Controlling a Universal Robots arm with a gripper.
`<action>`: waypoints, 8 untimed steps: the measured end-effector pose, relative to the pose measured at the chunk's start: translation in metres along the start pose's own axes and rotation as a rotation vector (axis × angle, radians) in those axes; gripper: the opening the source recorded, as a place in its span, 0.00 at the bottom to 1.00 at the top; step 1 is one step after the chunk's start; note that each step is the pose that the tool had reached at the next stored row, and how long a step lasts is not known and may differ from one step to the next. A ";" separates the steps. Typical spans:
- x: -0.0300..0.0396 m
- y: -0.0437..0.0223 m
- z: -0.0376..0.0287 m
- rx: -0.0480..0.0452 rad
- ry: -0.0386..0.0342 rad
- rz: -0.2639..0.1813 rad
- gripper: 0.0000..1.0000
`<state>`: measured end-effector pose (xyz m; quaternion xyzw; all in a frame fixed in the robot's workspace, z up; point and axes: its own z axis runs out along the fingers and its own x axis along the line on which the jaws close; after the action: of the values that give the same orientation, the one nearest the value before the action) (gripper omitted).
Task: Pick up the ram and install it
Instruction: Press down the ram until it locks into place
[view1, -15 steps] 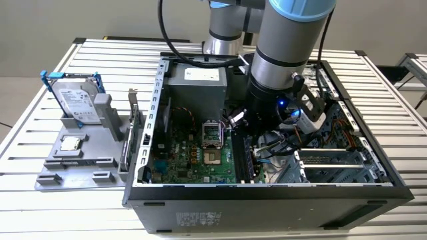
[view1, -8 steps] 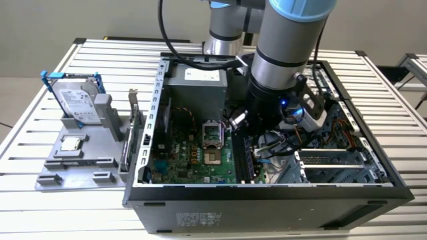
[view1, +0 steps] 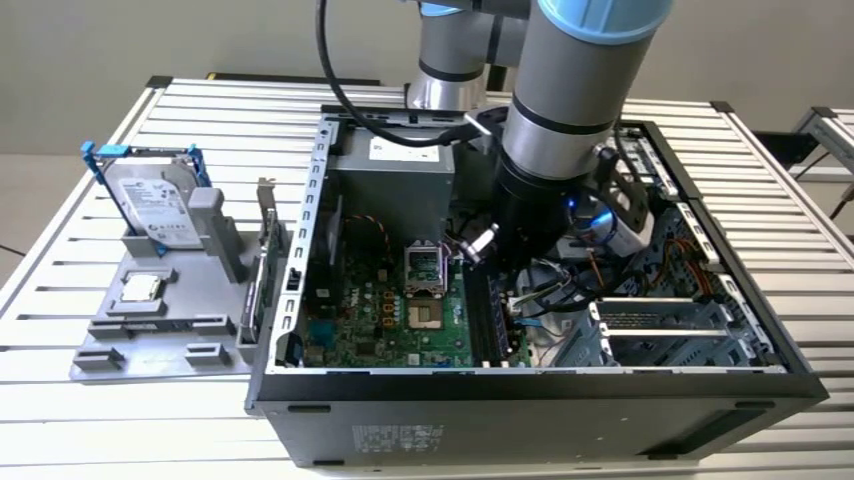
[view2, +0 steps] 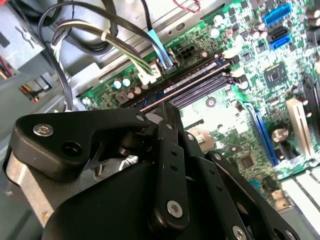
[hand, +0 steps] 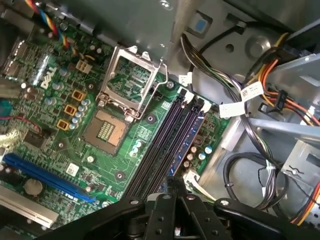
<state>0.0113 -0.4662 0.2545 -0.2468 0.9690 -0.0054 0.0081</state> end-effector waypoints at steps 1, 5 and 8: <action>0.0000 0.0001 0.0000 -0.0002 -0.0002 -0.014 0.00; -0.0002 0.0003 0.0003 -0.0009 -0.0010 -0.070 0.00; -0.0002 0.0005 0.0005 -0.0015 -0.0016 -0.111 0.00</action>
<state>0.0113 -0.4657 0.2540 -0.3002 0.9538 -0.0050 0.0084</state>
